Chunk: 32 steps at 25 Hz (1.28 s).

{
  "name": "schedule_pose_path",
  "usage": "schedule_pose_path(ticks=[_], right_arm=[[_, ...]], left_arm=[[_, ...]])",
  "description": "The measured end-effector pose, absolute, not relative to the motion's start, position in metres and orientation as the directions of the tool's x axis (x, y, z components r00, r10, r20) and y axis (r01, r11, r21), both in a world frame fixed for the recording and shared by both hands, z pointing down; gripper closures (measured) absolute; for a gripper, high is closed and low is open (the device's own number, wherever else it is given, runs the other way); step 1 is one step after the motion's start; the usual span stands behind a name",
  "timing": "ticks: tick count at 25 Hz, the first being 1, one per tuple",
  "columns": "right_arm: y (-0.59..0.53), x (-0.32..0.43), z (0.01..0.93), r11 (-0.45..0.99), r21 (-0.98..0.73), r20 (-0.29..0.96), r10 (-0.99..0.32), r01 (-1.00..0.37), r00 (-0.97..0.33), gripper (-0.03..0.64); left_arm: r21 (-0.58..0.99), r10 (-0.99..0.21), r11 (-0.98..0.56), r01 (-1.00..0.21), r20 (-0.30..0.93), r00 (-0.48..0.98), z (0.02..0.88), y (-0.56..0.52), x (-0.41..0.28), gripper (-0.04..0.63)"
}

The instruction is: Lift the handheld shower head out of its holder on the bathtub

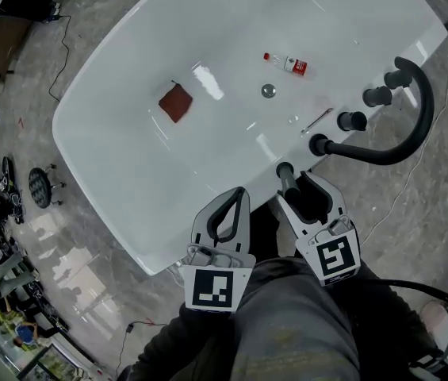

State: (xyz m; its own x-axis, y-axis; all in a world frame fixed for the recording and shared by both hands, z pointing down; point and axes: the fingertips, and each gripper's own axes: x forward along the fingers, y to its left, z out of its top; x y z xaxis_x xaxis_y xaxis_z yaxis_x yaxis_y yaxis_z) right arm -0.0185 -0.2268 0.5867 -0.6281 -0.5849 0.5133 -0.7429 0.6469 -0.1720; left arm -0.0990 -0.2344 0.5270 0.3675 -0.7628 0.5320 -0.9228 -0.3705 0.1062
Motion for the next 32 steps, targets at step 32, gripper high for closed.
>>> schedule_pose_path(ticks=[32], right_arm=[[-0.238,-0.033,0.599,0.693,-0.099,0.558,-0.555,-0.714,-0.617,0.472]], left_arm=[[0.122,-0.753,-0.346,-0.93,0.555,0.353,0.537,-0.249,-0.112,0.592]])
